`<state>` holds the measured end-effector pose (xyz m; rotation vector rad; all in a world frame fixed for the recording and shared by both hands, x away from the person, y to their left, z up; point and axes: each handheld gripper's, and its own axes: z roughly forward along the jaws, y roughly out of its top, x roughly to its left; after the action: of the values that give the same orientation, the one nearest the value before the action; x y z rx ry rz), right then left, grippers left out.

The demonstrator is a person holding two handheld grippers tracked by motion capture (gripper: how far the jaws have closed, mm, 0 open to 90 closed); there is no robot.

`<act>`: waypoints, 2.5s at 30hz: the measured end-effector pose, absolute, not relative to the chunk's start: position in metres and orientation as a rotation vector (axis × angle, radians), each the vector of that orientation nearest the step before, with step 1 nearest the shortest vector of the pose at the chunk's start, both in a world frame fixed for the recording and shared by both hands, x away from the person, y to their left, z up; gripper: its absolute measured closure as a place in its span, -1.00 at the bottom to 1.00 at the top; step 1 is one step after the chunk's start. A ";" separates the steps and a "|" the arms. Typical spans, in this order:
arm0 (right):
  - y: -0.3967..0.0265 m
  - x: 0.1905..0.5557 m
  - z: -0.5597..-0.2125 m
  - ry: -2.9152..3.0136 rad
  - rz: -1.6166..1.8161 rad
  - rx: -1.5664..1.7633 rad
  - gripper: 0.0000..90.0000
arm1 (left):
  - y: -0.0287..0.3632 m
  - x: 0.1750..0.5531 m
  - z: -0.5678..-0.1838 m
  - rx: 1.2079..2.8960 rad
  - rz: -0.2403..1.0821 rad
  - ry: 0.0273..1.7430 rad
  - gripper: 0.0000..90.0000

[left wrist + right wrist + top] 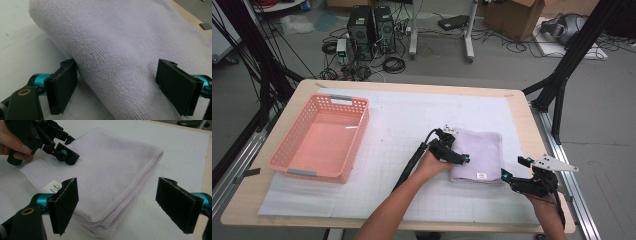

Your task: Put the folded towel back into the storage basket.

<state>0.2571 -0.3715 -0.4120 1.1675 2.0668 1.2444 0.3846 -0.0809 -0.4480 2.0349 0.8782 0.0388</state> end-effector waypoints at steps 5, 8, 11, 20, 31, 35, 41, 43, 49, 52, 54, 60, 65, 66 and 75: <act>-0.372 0.257 -0.412 2.063 1.246 1.171 -0.62 | -0.081 0.385 -0.448 2.043 0.048 0.880 -0.58; -0.372 0.257 -0.412 2.064 1.241 1.166 -0.61 | -0.081 0.386 -0.447 2.048 0.052 0.892 -0.50; -0.372 0.256 -0.410 2.058 1.242 1.164 -0.61 | -0.083 0.388 -0.445 2.054 0.029 0.891 -0.31; -0.375 0.257 -0.411 2.049 1.250 1.176 -0.61 | -0.083 0.386 -0.445 2.033 0.010 0.785 0.46; -0.381 0.254 -0.408 2.020 1.268 1.175 -0.61 | -0.064 0.380 -0.446 1.892 -0.035 0.775 0.55; -0.380 0.253 -0.406 2.028 1.260 1.159 -0.61 | -0.057 0.376 -0.440 1.880 -0.002 0.738 0.56; -0.381 0.253 -0.408 2.030 1.259 1.175 -0.61 | -0.041 0.372 -0.436 1.856 0.016 0.669 0.57; -0.380 0.253 -0.407 2.034 1.258 1.167 -0.61 | -0.036 0.373 -0.434 1.843 0.020 0.653 0.58; -0.379 0.253 -0.407 2.040 1.258 1.155 -0.61 | -0.016 0.367 -0.422 1.822 0.039 0.606 0.59; -0.378 0.253 -0.407 2.044 1.253 1.155 -0.61 | -0.003 0.366 -0.415 1.801 0.050 0.601 0.59; -0.379 0.254 -0.408 2.040 1.255 1.152 -0.61 | 0.004 0.365 -0.410 1.800 0.065 0.597 0.59; -0.379 0.255 -0.407 2.033 1.261 1.153 -0.61 | 0.025 0.361 -0.399 1.771 0.099 0.593 0.59; -0.379 0.254 -0.406 2.029 1.259 1.150 -0.61 | 0.039 0.353 -0.385 1.764 0.116 0.562 0.59; -0.379 0.254 -0.406 2.029 1.262 1.150 -0.61 | 0.040 0.352 -0.383 1.761 0.116 0.560 0.59; -0.376 0.255 -0.407 2.041 1.260 1.148 -0.61 | 0.060 0.347 -0.367 1.736 0.124 0.520 0.61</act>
<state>0.2549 -0.3765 -0.4071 1.1475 2.0409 1.2603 0.3470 0.0597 -0.3671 1.7364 0.5202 0.1238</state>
